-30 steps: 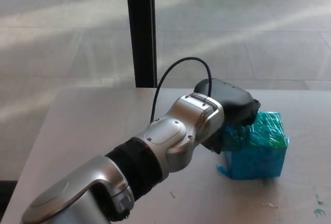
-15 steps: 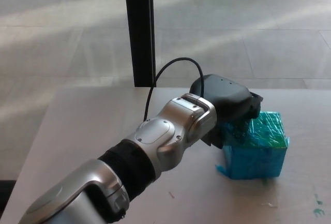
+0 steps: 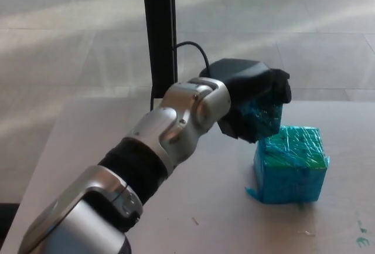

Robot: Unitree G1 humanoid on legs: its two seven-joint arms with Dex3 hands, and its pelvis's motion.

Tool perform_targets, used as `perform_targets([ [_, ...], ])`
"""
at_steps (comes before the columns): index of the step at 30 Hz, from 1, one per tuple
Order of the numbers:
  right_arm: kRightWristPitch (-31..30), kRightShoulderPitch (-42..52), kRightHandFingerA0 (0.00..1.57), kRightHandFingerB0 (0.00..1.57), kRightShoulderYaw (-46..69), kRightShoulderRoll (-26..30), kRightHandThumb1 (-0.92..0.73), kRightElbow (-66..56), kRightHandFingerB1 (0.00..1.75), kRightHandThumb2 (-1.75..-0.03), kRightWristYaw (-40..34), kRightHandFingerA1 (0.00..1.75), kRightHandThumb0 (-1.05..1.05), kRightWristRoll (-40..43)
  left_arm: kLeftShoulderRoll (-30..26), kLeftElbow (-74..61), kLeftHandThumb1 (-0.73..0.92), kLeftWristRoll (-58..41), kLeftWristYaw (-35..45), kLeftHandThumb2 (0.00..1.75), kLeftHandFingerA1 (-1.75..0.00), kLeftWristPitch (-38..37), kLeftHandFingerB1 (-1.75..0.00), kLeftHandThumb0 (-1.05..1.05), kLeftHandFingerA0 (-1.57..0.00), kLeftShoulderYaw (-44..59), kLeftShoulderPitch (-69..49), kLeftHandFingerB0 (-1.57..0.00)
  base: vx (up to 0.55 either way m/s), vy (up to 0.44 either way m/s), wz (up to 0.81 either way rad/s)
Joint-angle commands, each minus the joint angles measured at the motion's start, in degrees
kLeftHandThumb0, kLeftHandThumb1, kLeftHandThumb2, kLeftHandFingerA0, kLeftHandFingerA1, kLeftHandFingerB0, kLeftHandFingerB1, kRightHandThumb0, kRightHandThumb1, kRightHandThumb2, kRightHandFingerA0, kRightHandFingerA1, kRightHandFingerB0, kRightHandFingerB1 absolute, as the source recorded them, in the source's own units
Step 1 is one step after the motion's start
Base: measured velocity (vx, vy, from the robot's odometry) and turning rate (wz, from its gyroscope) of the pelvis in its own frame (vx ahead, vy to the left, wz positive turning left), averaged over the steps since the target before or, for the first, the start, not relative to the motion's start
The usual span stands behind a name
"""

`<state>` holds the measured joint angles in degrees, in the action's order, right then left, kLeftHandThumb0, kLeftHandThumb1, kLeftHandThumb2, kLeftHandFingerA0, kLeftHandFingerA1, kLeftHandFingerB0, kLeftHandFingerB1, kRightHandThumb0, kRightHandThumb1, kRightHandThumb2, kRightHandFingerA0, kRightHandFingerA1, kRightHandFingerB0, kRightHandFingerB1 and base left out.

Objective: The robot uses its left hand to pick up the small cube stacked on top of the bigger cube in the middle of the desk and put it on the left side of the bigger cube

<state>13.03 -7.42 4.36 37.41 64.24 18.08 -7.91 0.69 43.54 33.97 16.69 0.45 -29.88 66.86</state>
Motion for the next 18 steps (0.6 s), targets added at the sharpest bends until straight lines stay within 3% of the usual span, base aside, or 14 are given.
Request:
perform_targets([
  [1, 1.0, 0.5, 0.92, 0.78, 0.0, 1.5, -0.42, 0.0, 0.71, -0.94, -0.7, 0.99, -0.55, 0.0, -5.3, 1.2, 0.62, -5.8, 12.1, 0.63, -1.06, 1.5, -0.72, -0.25, -0.77, 4.8, 5.7, -0.82, 0.00, 0.000, 0.00],
  [2, 1.2, 0.5, 0.92, 0.78, -0.3, 1.7, -0.42, 0.0, 0.71, -0.94, -0.7, 0.99, -0.55, -0.4, -5.9, 1.2, 0.62, -5.2, 12.7, 0.63, -1.06, 2.2, -0.72, -0.25, -0.77, 4.6, 6.1, -0.82, 0.00, 0.000, 0.00],
  [3, 0.9, 0.5, 0.94, 0.80, -0.2, 1.7, -0.42, -0.1, 0.72, -0.94, -0.6, 1.00, -0.54, -0.2, -7.0, 0.4, 0.61, -4.6, 13.6, 0.61, -0.82, 2.9, -0.71, -0.27, -0.51, 4.5, 6.1, -0.85, 0.00, 0.000, 0.00],
  [4, 0.5, 0.4, 0.92, 0.80, -0.2, 1.6, -0.42, -0.1, 0.72, -0.93, -0.6, 1.00, -0.56, -0.2, -8.3, 0.1, 0.61, -4.5, 14.6, 0.66, -0.78, 2.3, -0.73, -0.24, -0.55, 4.3, 6.0, -0.86, 0.00, 0.000, 0.00],
  [5, 0.3, 0.3, 0.93, 0.80, -0.1, 1.6, -0.43, -0.1, 0.72, -0.92, -0.5, 1.00, -0.55, -0.1, -9.3, -0.3, 0.62, -4.3, 15.8, 0.66, -1.10, 2.8, -0.70, -0.24, -0.69, 4.2, 5.8, -0.83, 0.00, 0.000, 0.00],
  [6, 0.2, 0.2, 0.90, 0.79, 0.0, 1.6, -0.44, 0.0, 0.71, -0.91, -0.6, 0.98, -0.55, 0.0, -11.4, -1.5, 0.65, -3.7, 18.3, 0.70, -1.19, 3.5, -0.72, -0.21, -0.82, 3.7, 4.9, -0.82, 0.00, 0.000, 0.00],
  [9, 0.5, 0.4, 0.91, 0.75, 0.0, 1.6, -0.38, 0.1, 0.77, -1.02, -0.7, 0.97, -0.57, 0.0, -14.1, -2.3, 0.61, -3.6, 20.0, 0.74, -1.20, 2.2, -0.84, -0.19, -0.78, 3.1, 2.2, -0.85, 0.00, 0.000, 0.00],
  [10, 0.3, 0.3, 0.92, 0.79, 0.0, 1.6, -0.44, 0.2, 0.70, -0.91, -0.8, 0.99, -0.56, -0.1, -14.7, -3.0, 0.57, -4.2, 20.1, 0.81, -1.30, 2.1, -0.93, -0.15, -0.81, 3.5, 0.9, -0.88, 0.00, 0.000, 0.00],
  [11, 0.2, 0.3, 0.93, 0.79, 0.0, 1.6, -0.45, 0.2, 0.71, -0.91, -0.8, 0.98, -0.57, -0.1, -15.2, -4.0, 0.58, -4.4, 20.3, 0.81, -1.14, 2.3, -0.89, -0.15, -0.76, 3.7, -0.2, -0.89, 0.00, 0.000, 0.00],
  [12, 0.2, 0.3, 0.91, 0.79, 0.0, 1.6, -0.46, 0.0, 0.71, -0.90, -0.7, 0.97, -0.57, -0.2, -16.1, -5.3, 0.57, -4.6, 20.5, 0.77, -0.70, 2.2, -0.85, -0.18, -0.39, 3.9, -1.7, -0.89, 0.00, 0.000, 0.00],
  [13, 0.2, 0.5, 0.91, 0.79, -0.1, 1.7, -0.46, -0.3, 0.71, -0.90, -0.6, 0.97, -0.57, -0.3, -16.6, -5.9, 0.57, -4.8, 20.6, 0.77, -0.70, 1.9, -0.85, -0.18, -0.39, 4.0, -2.6, -0.89, 0.00, 0.000, 0.00],
  [14, 0.1, 0.3, 0.90, 0.79, -0.1, 1.6, -0.46, -0.2, 0.71, -0.91, -0.5, 0.97, -0.57, -0.2, -16.9, -6.6, 0.61, -4.8, 21.0, 0.74, -1.15, 2.9, -0.85, -0.19, -0.59, 3.9, -3.7, -0.88, 0.00, 0.000, 0.00],
  [16, -0.2, 0.5, 0.88, 0.75, -0.3, 1.9, -0.41, -0.6, 0.77, -1.03, -1.1, 0.95, -0.60, -0.6, -17.5, -9.1, 0.58, -6.7, 21.8, 0.75, -1.43, 4.2, -0.92, -0.21, -0.82, 5.2, -8.2, -0.89, 0.00, 0.000, 0.00],
  [18, -0.1, 0.2, 0.88, 0.76, -0.4, 1.8, -0.41, -0.3, 0.78, -1.03, -1.0, 0.96, -0.60, -0.7, -18.1, -11.5, 0.59, -6.8, 22.0, 0.74, -1.44, 4.5, -0.91, -0.24, -0.87, 5.3, -11.0, -0.88, 0.00, 0.000, 0.00],
])
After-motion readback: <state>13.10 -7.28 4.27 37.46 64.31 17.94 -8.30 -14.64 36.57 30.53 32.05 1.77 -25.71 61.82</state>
